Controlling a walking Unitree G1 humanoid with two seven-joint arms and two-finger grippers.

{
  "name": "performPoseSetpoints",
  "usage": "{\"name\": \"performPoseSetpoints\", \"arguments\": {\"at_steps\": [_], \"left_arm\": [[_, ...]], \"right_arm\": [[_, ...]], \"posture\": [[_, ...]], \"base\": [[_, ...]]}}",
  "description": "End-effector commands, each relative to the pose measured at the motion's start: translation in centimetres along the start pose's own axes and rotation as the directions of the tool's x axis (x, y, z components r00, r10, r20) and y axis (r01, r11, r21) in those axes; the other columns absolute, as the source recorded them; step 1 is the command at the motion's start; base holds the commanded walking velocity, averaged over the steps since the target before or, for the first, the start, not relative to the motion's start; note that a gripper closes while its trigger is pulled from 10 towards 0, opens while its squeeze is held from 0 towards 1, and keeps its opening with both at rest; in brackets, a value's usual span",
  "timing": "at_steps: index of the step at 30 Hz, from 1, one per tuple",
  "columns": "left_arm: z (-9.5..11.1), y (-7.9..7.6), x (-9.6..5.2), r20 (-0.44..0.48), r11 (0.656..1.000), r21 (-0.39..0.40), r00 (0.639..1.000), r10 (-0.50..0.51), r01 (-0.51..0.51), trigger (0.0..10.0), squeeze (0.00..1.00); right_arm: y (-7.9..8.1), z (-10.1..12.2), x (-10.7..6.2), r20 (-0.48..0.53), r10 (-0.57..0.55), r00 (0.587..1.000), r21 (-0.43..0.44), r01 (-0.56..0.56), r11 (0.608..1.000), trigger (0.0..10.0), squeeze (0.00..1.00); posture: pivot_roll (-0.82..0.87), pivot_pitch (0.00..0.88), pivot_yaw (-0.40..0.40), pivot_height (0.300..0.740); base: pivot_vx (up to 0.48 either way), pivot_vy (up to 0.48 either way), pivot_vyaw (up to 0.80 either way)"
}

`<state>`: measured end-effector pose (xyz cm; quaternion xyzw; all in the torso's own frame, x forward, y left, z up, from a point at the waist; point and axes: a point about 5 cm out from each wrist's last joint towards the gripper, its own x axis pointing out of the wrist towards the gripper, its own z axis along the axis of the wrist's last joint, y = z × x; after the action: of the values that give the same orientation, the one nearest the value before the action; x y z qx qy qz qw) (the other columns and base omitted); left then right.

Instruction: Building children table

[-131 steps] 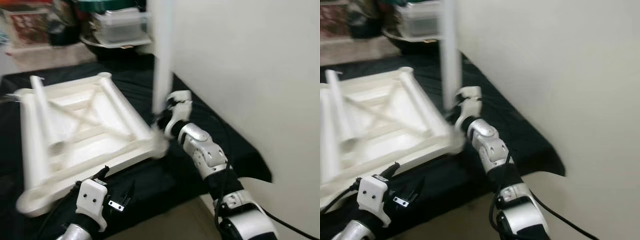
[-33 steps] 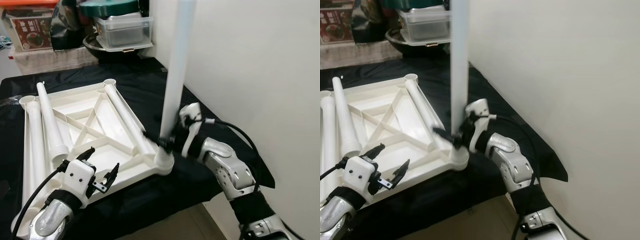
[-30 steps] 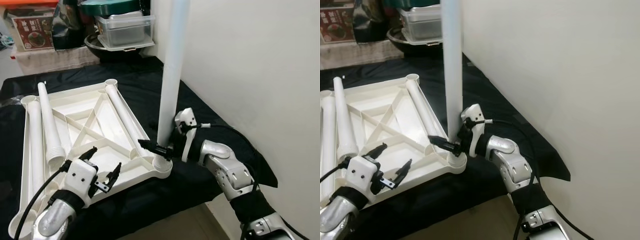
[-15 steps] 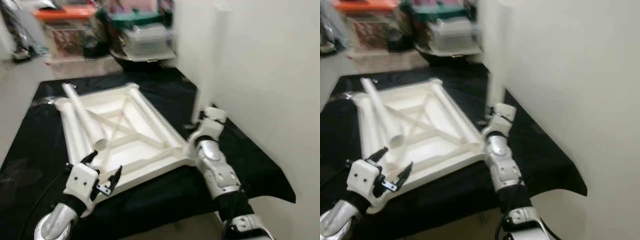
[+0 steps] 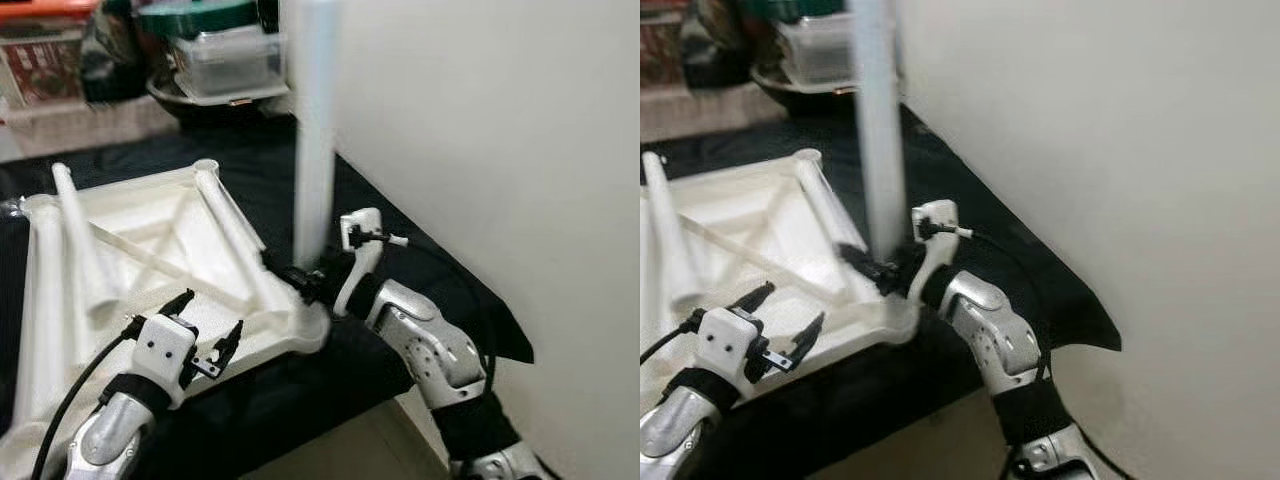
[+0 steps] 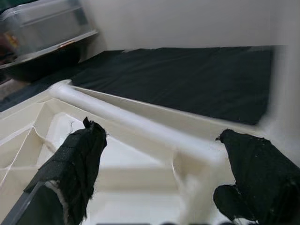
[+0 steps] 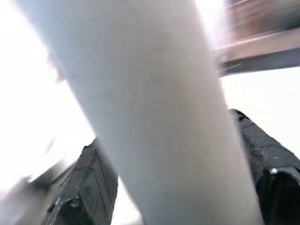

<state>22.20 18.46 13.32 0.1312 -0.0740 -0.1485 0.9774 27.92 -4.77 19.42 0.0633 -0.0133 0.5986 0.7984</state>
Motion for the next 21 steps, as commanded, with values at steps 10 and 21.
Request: {"name": "performPoseSetpoints", "arguments": {"at_steps": [10, 21], "left_arm": [[-0.2, 0.3, -0.4, -0.01, 1.0, 0.009, 1.0, 0.024, -0.024, 10.0, 0.0], [-0.4, -0.5, 0.0, -0.008, 1.0, 0.001, 1.0, -0.003, 0.003, 10.0, 0.0]], "right_arm": [[-1.9, -3.9, 1.1, -0.098, -0.193, 0.976, 0.019, 0.196, 0.98, 0.0, 0.0], [-6.0, -6.3, -2.6, -0.166, -0.867, 0.47, 0.1, 0.883, 0.459, 10.0, 0.0]], "posture": [[0.12, 0.0, -0.052, 0.74], [0.09, 0.0, -0.026, 0.74]], "base": [[0.0, 0.0, 0.0], [0.0, 0.0, 0.0]]}}
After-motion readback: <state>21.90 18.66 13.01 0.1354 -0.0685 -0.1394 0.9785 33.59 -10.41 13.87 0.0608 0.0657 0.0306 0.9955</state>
